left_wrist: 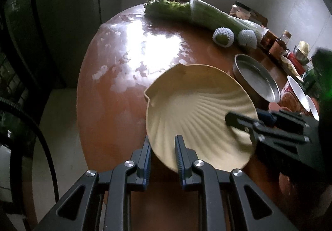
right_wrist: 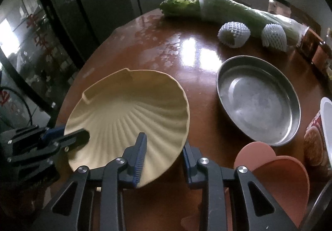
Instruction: Organize plates and bowls
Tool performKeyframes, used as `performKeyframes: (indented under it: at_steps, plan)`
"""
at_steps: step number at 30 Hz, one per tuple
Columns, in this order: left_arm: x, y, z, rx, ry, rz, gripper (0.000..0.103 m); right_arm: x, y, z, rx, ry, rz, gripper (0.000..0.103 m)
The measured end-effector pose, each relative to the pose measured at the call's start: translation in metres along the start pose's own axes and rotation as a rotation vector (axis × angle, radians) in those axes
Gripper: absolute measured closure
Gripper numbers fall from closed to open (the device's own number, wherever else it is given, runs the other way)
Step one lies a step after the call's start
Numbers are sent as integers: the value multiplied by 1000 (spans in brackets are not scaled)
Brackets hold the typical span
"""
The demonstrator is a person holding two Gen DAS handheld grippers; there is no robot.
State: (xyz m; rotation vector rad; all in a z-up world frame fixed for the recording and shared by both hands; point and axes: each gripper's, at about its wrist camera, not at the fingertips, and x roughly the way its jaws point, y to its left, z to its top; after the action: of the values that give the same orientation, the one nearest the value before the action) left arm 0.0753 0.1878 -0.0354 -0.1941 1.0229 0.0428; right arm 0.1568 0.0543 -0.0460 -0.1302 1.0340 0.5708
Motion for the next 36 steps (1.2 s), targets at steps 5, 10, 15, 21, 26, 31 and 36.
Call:
performKeyframes:
  at_steps: [5, 10, 15, 21, 26, 31, 36]
  plan:
    - [-6, -11, -11, 14, 8, -13, 79, -3, -2, 2, -44, 10, -32, 71]
    - [-9, -24, -18, 40, 15, -17, 76, -10, -5, -5, -62, -8, -61, 70]
    - [-11, -32, -22, 53, 22, -28, 74, -13, -10, -7, -49, -19, -59, 69]
    - [-11, -31, -23, 41, 29, -37, 73, -12, -10, -6, -48, -17, -60, 68]
    - [-10, -34, -23, 47, 34, -40, 72, -12, -11, -7, -49, -8, -65, 66]
    - [-8, -39, -22, 61, 44, -44, 69, -15, -15, -8, -27, -4, -60, 64]
    - [-9, -41, -22, 55, 44, -40, 60, -22, -17, -10, -22, -19, -56, 64]
